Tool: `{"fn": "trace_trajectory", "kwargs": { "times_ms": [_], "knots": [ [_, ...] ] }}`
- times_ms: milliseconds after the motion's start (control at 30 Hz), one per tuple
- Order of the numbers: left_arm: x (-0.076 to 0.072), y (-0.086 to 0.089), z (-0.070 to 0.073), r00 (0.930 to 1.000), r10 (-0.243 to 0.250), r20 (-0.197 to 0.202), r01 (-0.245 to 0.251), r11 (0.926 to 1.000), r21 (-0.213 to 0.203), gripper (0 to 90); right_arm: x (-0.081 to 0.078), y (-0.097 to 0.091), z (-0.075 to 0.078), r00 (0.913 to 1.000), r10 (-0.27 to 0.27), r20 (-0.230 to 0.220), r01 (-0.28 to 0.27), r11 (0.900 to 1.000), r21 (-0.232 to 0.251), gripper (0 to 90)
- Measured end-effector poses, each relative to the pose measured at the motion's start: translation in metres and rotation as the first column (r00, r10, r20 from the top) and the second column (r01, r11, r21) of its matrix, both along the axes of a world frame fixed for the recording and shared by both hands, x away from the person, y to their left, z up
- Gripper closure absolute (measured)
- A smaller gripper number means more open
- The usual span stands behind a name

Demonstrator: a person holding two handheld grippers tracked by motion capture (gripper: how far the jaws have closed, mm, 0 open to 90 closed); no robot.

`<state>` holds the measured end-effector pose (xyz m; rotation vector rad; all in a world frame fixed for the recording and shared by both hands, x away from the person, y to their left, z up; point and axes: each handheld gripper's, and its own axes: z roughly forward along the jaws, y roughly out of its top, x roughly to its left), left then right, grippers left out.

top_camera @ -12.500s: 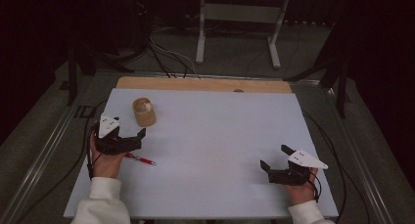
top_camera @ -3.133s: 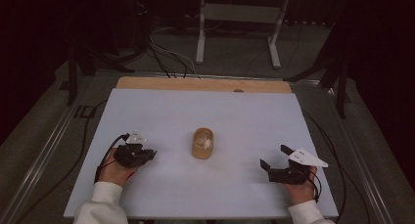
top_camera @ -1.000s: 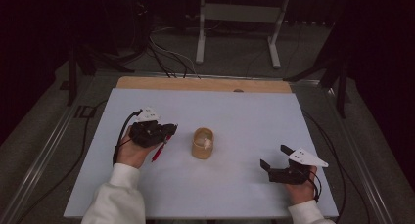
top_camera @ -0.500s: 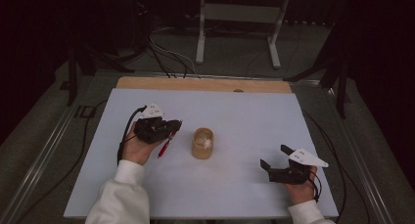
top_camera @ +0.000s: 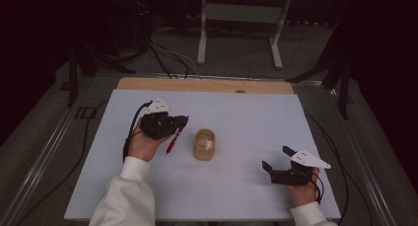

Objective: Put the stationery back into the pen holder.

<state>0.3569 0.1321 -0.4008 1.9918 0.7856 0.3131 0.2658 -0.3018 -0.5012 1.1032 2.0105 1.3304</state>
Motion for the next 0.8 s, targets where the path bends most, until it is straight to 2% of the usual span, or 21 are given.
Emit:
{"fn": "trace_trajectory", "kwargs": {
  "times_ms": [500, 800],
  "knots": [
    [0.011, -0.012, 0.007, 0.9998, -0.020, 0.000, 0.020, 0.9998, 0.001, 80.9, 0.000, 0.000, 0.000, 1.0000, 0.001, 0.000, -0.001, 1.0000, 0.000, 1.7],
    [0.015, -0.017, 0.011, 0.9997, -0.026, -0.001, 0.026, 0.9996, -0.013, 80.9, 0.000, 0.000, 0.000, 1.0000, 0.001, 0.001, -0.001, 1.0000, 0.001, 1.7]
  ]
}}
